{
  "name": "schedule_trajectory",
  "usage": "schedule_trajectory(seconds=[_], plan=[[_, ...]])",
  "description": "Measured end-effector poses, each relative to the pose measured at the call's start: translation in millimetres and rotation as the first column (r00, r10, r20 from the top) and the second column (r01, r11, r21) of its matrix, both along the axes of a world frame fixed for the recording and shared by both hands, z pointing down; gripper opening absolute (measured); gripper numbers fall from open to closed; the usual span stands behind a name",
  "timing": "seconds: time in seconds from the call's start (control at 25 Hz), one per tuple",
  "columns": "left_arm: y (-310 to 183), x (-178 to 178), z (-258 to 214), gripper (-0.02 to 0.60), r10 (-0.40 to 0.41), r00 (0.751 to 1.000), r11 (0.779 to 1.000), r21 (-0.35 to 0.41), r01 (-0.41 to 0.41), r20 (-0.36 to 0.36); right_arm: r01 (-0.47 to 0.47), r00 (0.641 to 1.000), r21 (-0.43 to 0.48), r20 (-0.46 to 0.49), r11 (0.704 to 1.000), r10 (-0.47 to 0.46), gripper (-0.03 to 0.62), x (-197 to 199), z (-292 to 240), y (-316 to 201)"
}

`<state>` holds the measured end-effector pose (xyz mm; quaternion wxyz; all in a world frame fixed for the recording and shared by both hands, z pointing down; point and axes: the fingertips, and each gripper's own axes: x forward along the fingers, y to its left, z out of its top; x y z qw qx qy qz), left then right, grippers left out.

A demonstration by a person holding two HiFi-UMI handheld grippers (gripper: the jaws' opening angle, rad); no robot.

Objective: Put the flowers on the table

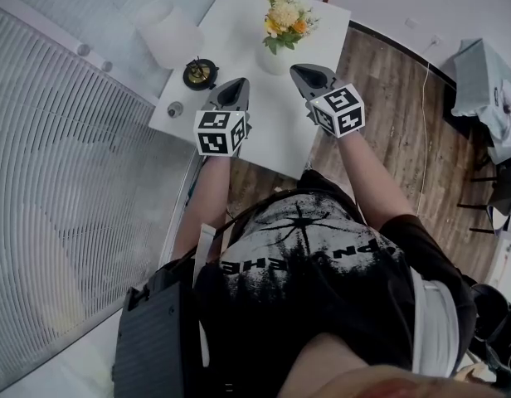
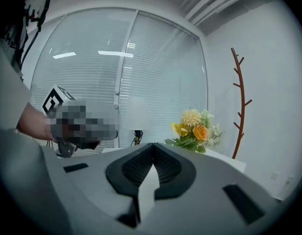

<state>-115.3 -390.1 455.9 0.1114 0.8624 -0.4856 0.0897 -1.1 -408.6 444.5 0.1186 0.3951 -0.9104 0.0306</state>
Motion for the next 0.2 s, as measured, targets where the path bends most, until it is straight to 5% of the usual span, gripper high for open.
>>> schedule_trajectory(seconds=[0.2], plan=[[6.1,1.8,-3.5,0.012,-0.006,1.000,1.000,0.003,0.006,0.003,0.003,1.000,0.005,-0.004,1.000,-0.003,0.017,2.7,-3.3,5.5]])
